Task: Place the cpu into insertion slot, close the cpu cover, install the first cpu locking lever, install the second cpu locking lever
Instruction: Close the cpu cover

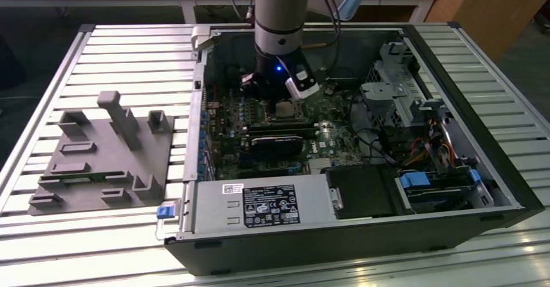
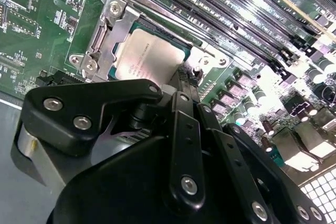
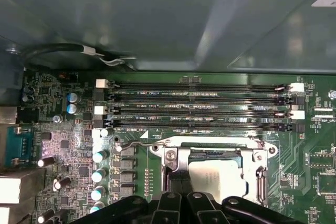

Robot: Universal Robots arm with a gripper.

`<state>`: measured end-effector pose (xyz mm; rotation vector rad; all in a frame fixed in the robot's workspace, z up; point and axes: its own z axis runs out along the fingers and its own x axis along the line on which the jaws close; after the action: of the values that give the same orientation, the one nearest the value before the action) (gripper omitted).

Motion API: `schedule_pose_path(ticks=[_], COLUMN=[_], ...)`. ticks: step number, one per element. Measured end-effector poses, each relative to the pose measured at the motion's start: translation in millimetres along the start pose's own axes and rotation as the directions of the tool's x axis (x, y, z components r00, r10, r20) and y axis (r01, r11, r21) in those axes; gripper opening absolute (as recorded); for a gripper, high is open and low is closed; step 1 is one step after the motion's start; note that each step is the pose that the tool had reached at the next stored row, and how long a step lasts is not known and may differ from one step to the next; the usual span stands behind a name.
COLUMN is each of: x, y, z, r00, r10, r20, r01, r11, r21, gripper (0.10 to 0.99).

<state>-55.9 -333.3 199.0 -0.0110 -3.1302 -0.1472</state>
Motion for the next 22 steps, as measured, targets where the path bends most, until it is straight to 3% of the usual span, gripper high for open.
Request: schedule_pose_path(ticks=[17,22], x=[-4.5,-4.6], y=[0.0,0.5], z=[1.0,-4.6], r00=[1.0000,1.0000], r10=[0.000,0.000], r20=[0.0003,0.0002], r01=[0.000,0.000], r11=[1.0000,1.0000], r21=[0.000,0.000], gripper=[0.106,0.106])
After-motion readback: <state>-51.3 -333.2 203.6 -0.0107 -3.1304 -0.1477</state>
